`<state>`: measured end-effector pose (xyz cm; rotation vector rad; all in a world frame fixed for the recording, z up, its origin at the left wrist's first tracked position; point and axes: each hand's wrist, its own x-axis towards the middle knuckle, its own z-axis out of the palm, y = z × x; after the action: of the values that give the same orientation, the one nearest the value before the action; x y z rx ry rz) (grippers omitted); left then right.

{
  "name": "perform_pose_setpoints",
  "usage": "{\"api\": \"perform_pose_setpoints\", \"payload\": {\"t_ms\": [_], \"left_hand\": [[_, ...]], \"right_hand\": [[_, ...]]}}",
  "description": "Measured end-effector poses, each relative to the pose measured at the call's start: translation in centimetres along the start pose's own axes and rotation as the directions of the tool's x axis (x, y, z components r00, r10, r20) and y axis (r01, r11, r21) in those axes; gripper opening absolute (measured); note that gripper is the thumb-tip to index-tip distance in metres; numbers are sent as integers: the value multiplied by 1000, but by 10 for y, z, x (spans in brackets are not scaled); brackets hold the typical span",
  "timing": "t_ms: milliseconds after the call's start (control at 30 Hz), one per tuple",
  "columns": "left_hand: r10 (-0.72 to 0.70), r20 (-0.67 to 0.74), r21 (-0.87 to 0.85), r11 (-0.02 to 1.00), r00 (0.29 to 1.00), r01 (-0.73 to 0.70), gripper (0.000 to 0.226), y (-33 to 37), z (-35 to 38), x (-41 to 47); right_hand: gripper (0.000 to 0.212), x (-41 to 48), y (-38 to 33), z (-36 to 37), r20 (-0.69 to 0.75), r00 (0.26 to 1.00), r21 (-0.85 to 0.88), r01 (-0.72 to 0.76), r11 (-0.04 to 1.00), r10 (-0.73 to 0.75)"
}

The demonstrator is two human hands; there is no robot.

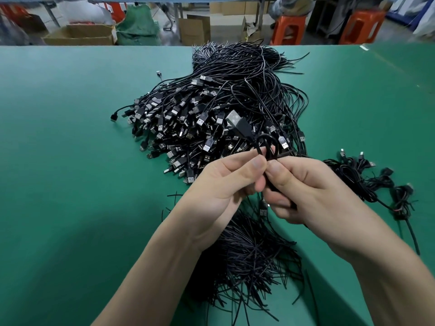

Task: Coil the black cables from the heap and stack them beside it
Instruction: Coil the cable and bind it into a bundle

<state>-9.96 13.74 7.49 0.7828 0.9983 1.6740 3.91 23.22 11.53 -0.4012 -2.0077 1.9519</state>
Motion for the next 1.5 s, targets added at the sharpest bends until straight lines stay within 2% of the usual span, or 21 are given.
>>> {"api": "perform_pose_setpoints", "payload": {"t_ms": [200,467,567,667,733,867,967,1100,1300,1500], "left_hand": [[32,42,12,999,999,-32,29,1,4,-4],[15,28,-4,1000,999,-15,27,5,6,-4],[58,-16,32,998,998,-58,29,8,7,-5],[115,-41,36,993,993,-114,20,9,8,-5],[162,-64,57,986,985,-159,14,9,9,-5],[254,-150,160,960,955,-231,11,8,9,-2],[281,-190,165,954,941,-251,18,6,10,0],[292,-160,183,948,943,-262,25,8,8,-1],[261,-111,228,946,959,-231,10,9,3,-2],[250,-77,200,952,965,-231,29,9,2,-3]], "right_hand": [[47,-2,4,-7,130,987,30,-98,995,93],[41,-1,5,0,263,950,277,-242,930,169],[36,0,6,3,319,936,383,-271,883,149],[30,2,6,3,355,925,455,-296,840,134],[28,3,7,5,331,934,471,-288,834,136],[31,4,10,16,171,972,391,-216,895,160],[34,4,11,21,109,981,351,-188,917,160],[36,4,11,22,100,982,363,-187,913,161],[34,4,10,18,129,978,385,-199,901,162],[31,4,11,10,185,974,455,-203,867,131]]}}
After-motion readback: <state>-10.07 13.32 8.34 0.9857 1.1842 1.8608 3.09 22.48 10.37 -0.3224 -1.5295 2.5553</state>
